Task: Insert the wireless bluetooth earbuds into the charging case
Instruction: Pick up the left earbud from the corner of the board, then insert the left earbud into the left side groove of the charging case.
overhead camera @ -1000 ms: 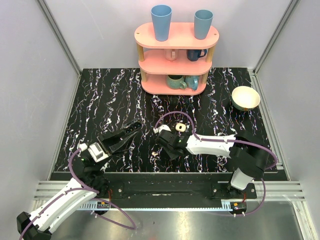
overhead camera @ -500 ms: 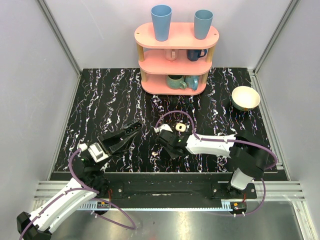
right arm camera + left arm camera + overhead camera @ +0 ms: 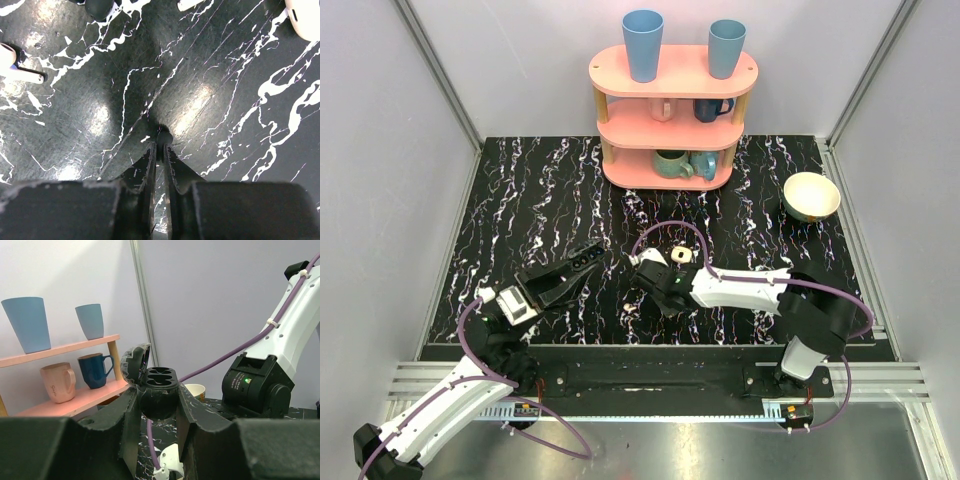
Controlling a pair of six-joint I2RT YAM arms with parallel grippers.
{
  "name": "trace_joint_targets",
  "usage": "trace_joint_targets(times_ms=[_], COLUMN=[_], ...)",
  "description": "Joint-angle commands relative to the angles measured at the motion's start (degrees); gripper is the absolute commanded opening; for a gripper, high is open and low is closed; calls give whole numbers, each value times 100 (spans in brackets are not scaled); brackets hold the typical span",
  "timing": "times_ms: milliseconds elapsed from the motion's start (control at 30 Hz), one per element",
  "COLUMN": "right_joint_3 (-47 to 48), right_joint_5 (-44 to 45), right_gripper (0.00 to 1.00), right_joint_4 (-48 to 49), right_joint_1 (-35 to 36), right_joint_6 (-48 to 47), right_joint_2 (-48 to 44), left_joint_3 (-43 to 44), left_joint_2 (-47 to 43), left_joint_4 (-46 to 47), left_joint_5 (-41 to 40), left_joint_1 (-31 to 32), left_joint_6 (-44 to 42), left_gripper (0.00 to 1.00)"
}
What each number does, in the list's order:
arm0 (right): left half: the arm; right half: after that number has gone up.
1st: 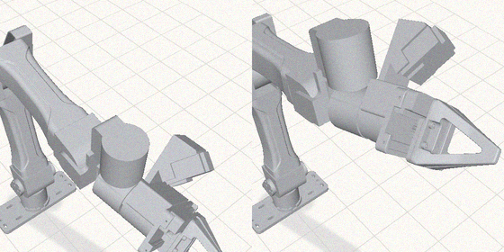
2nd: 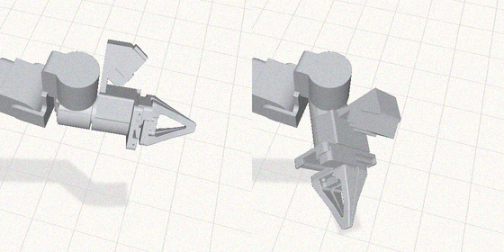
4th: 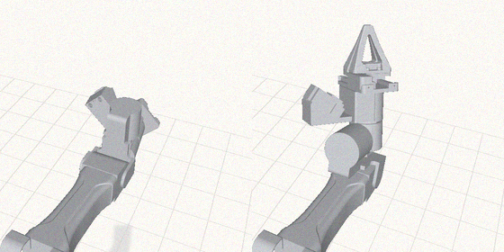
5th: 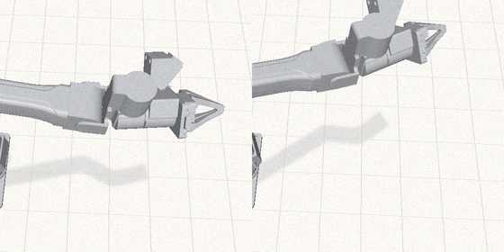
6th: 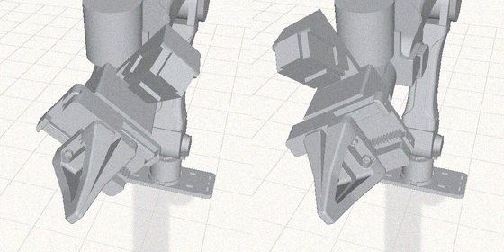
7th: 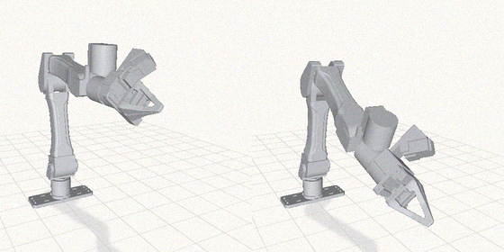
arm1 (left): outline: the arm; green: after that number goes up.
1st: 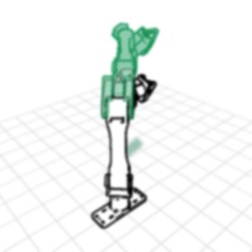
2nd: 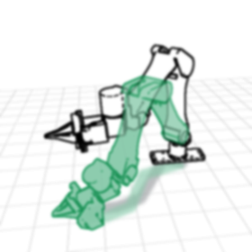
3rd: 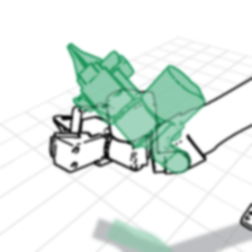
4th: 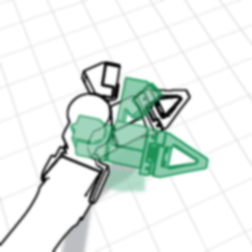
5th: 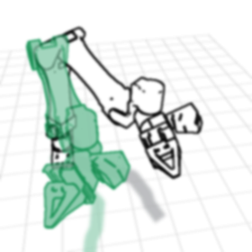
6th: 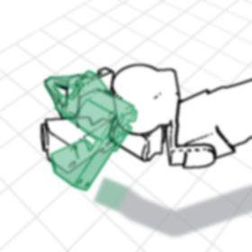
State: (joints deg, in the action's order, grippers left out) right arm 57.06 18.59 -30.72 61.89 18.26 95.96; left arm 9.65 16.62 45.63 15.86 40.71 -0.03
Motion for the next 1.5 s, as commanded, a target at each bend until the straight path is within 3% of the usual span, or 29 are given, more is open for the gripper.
trace_joint_targets(times_ms=[0, 133, 300, 500, 767, 967, 1167, 1467], right_joint_3=[183, 200, 148, 156, 744, 1316, 2142, 3733], right_joint_5=[206, 215, 286, 66, -1469, -2543, -3509, -4714], right_gripper=[15, 15, 2, 0, 0, 0, 0, 0], right_joint_4=[-241, -294, -286, 13, 347, 558, 366, -1022], right_joint_1=[16, 16, 16, 8, -1, -1, 7, 7], right_joint_6=[63, 64, -6, -445, -1665, -2616, -3082, -3566], right_joint_2=[107, 151, -42, -1192, -3142, -3908, -3761, -2548], left_joint_3=[142, 142, 151, 221, 590, 784, 872, 890], left_joint_2=[-1, 25, 43, 95, 227, 464, 684, 1150], left_joint_4=[263, 280, 271, 193, -387, -520, -415, 95], left_joint_5=[110, 111, 128, 198, 418, 989, 1604, 2483], left_joint_1=[-19, -19, -19, -19, -19, -19, -19, -19], left_joint_6=[-14, -14, -14, -6, 170, 258, 320, 495], left_gripper=[0, 0, 0, 0, 0, 0, 0, 0])
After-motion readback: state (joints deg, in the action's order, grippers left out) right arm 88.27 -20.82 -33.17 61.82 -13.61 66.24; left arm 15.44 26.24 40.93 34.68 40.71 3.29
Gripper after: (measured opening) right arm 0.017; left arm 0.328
